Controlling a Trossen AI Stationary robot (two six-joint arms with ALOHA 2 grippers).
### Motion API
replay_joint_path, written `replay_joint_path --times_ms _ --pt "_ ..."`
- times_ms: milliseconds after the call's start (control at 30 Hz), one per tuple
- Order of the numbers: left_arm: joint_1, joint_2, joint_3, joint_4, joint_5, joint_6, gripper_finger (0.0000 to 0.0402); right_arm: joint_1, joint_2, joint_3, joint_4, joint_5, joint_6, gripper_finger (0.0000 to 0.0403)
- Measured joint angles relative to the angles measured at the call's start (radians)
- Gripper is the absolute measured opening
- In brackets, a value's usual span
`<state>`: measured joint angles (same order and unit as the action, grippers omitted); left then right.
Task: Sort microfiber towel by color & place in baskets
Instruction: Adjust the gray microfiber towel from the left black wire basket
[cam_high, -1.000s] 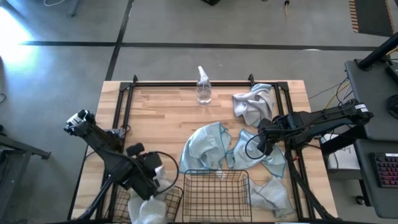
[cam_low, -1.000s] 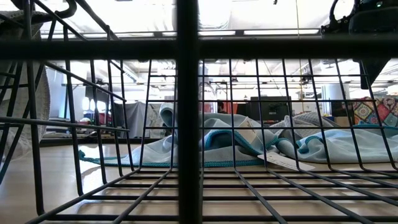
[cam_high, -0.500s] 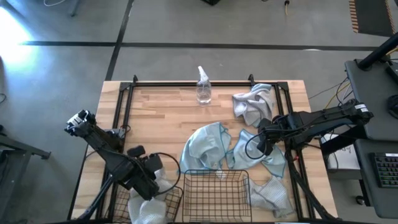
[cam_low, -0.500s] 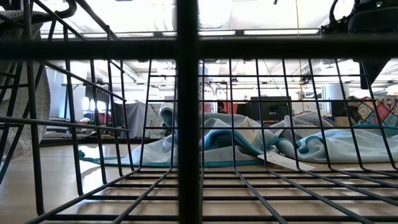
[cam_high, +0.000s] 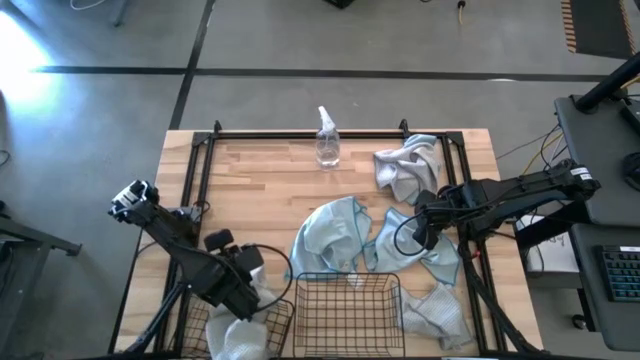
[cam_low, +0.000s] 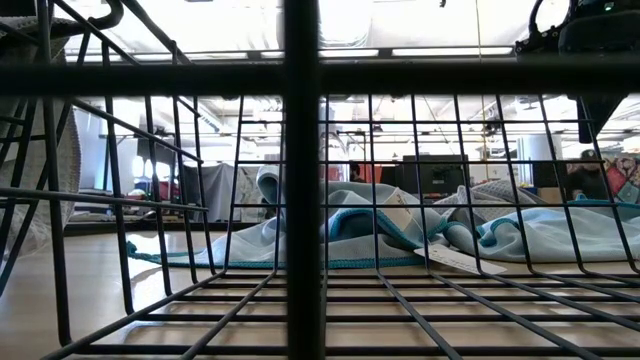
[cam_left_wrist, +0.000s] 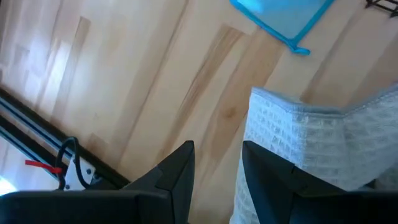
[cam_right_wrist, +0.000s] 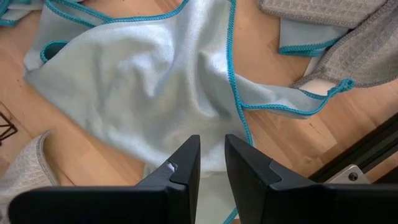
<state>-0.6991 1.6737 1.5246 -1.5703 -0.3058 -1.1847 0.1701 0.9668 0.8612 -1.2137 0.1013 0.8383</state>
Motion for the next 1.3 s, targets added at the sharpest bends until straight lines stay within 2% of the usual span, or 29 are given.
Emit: replay_joint_path --times_ms 133,500,967,1167,1300 --pt "0.0 0.001 0.031 0.006 0.001 -0.002 0.012 0.0 0.0 0.0 0.0 0.0 0.0 0.0068" --pt "0.003 0.001 0.216 0.008 0.001 0.031 0.012 0.0 0.0 0.0 0.0 0.0 0.0 0.0068" --pt "0.037 0.004 0.167 0.014 0.002 0.05 0.012 0.0 0.0 0.0 0.008 0.0 0.0 0.0068" --pt "0.045 0.006 0.121 0.045 0.064 0.034 0.012 0.0 0.0 0.0 0.008 0.0 -0.001 0.0068" --pt "0.049 0.009 0.115 0.021 0.056 0.019 0.012 0.001 0.0 0.0 0.009 0.0 -0.001 0.0068"
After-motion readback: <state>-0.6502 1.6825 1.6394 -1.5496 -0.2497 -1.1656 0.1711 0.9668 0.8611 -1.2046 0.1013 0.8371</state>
